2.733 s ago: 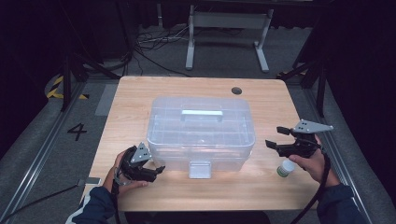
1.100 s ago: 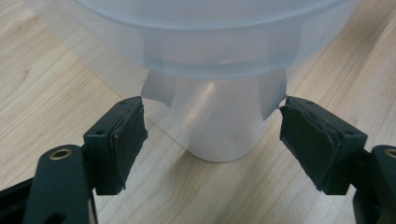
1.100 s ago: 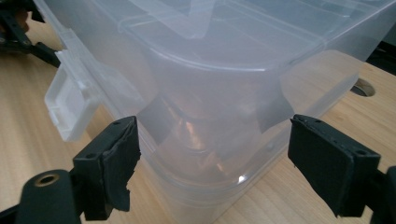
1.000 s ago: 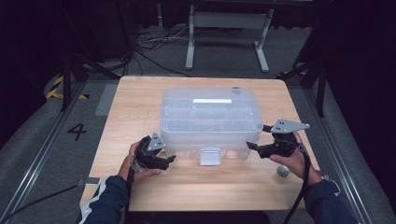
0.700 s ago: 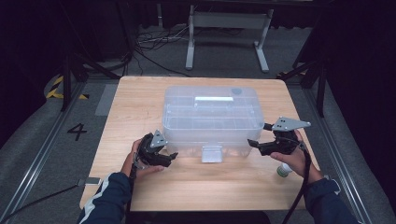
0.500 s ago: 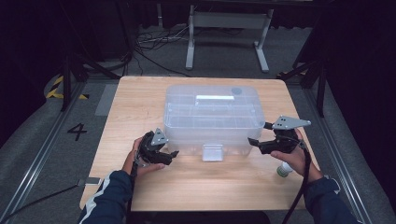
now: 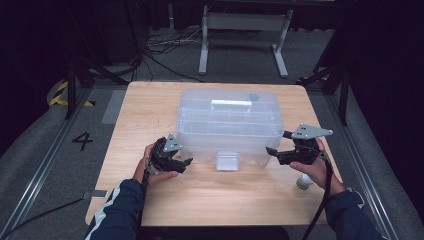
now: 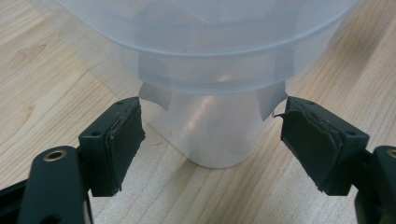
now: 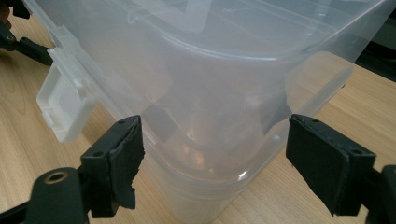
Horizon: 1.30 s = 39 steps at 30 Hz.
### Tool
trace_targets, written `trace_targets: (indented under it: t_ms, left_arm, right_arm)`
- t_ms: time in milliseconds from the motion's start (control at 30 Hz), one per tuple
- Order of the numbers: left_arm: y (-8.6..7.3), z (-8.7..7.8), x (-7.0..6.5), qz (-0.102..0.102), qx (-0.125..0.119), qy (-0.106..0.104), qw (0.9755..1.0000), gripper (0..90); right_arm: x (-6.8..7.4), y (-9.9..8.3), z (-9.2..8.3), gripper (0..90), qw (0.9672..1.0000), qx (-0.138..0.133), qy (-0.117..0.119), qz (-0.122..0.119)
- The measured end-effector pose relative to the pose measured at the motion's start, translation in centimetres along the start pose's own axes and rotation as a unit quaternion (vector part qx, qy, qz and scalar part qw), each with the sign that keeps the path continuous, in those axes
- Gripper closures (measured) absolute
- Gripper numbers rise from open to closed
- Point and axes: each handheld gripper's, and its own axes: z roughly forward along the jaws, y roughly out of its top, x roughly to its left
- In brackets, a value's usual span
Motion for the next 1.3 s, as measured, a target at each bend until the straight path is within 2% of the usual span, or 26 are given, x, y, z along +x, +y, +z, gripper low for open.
trace_targets:
  t_ms: [167, 400, 633, 733, 867, 1000, 1100, 1200, 1300]
  left_arm:
    - [0.3, 0.2, 0.3, -0.003, 0.003, -0.001, 1.0000, 20.7]
    - [0.5, -0.1, 0.3, -0.002, -0.007, -0.001, 1.0000, 21.3]
    - [0.2, -0.7, 0.3, 0.004, -0.018, 0.001, 0.9998, 27.1]
    - [-0.2, -1.1, 0.4, 0.009, -0.012, 0.008, 0.9999, 30.1]
    - [-0.9, -1.7, 0.4, 0.008, -0.002, 0.015, 0.9999, 28.4]
    - [-2.0, -2.7, 0.5, -0.005, 0.008, 0.017, 0.9998, 25.3]
    - [-3.5, -3.4, 0.2, -0.005, 0.030, 0.019, 0.9993, 23.1]
    - [-4.3, -3.7, 0.0, -0.004, 0.039, 0.020, 0.9990, 21.4]
    - [-5.9, -4.4, -0.1, -0.017, 0.051, 0.015, 0.9984, 20.4]
  right_arm:
    - [0.0, 0.0, 0.0, 20.0, 1.0000, 0.001, -0.001, -0.001]
    - [-0.1, -0.1, 0.0, 20.2, 1.0000, 0.000, -0.004, -0.001]
    - [0.0, -0.1, 0.1, 19.6, 1.0000, -0.003, -0.006, -0.002]
    - [-0.1, -0.2, 0.0, 19.6, 1.0000, -0.004, -0.004, -0.002]
    - [-0.2, -0.1, -0.3, 20.3, 1.0000, -0.008, -0.005, 0.002]
    - [-0.5, 0.0, -0.8, 21.0, 0.9999, -0.015, -0.005, 0.007]
    - [-0.7, 0.0, -1.2, 21.2, 0.9997, -0.020, -0.005, 0.009]
    - [-0.7, 0.2, -1.4, 21.8, 0.9997, -0.022, -0.006, 0.010]
    - [-0.6, 0.2, -1.6, 23.2, 0.9996, -0.024, -0.010, 0.009]
